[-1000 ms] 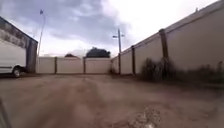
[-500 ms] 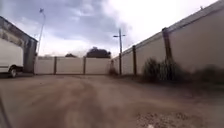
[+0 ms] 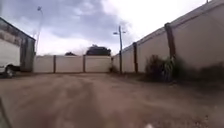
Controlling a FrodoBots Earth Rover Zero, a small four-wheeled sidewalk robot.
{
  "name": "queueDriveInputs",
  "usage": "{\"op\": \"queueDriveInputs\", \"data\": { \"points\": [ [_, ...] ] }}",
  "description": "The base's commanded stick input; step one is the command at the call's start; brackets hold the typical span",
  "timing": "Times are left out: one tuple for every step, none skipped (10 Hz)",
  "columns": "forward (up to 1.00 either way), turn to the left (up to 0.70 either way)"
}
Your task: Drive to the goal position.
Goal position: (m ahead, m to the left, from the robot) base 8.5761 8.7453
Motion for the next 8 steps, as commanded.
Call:
{"op": "queueDriveInputs", "data": {
  "points": [
    [0.7,0.0],
    [0.7,0.0],
    [0.7,0.0],
    [0.7,0.0],
    [0.7,0.0],
    [0.7,0.0],
    [0.7,0.0],
    [0.7,0.0]
  ]
}}
